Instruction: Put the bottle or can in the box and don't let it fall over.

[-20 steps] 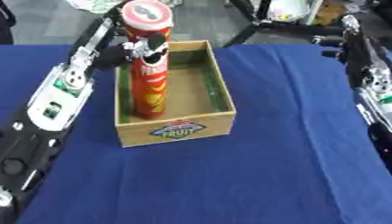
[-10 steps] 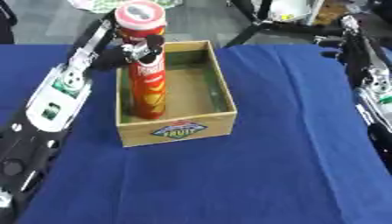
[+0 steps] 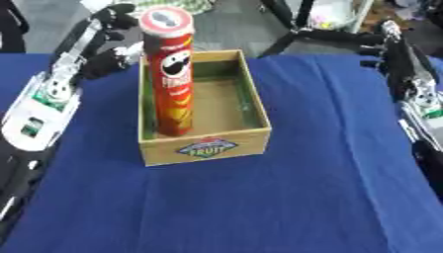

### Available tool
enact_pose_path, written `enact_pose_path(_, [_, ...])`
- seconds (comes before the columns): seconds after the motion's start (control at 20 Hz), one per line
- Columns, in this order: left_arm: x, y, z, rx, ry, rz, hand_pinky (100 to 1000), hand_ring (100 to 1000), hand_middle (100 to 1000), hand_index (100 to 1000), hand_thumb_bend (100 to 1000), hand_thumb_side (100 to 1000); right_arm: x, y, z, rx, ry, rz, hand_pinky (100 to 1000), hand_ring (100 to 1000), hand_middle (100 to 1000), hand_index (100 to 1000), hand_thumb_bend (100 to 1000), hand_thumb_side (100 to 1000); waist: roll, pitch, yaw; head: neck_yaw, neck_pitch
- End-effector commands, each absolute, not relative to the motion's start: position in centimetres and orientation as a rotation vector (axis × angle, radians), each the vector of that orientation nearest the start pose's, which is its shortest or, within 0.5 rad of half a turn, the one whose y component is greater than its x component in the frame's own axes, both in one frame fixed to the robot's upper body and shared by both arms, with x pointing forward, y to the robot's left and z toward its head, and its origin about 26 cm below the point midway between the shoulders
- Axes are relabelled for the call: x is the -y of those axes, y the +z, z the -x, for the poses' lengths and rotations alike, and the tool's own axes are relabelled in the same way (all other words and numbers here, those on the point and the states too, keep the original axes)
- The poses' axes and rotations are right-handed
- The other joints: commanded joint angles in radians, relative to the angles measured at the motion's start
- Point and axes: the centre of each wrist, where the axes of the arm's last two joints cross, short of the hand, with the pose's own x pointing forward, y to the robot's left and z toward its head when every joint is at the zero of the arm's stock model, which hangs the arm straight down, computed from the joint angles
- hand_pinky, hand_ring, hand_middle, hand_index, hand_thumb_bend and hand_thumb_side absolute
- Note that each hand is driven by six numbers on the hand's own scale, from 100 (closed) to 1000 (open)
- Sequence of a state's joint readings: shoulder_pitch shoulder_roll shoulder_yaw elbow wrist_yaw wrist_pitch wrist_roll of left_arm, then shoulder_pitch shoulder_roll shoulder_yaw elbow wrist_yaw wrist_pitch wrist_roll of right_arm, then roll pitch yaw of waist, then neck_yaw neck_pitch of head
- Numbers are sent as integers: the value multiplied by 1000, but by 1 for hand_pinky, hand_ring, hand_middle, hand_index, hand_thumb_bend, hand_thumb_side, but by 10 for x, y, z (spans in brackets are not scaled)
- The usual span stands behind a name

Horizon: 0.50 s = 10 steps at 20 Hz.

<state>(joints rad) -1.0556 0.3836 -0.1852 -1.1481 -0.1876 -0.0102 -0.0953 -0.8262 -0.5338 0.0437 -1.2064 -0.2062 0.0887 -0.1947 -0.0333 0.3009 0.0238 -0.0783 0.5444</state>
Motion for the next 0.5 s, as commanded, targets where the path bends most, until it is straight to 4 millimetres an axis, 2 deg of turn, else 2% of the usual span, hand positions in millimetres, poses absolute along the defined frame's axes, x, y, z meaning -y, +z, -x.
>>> enact_pose_path(0.05, [-216, 297, -459, 2108, -815, -410, 875, 879, 759, 922, 715, 655, 324, 255, -438, 1992, 106, 388, 798, 804, 824, 925, 100, 1000, -2, -35, 2, -5, 4])
enact_pose_path(0.5, [-255, 289, -451, 2074, -750, -460, 873, 878, 757, 915, 688, 650, 329, 253, -437, 1985, 91, 400, 798, 805, 825, 925, 100, 1000, -6, -48, 16, -22, 25])
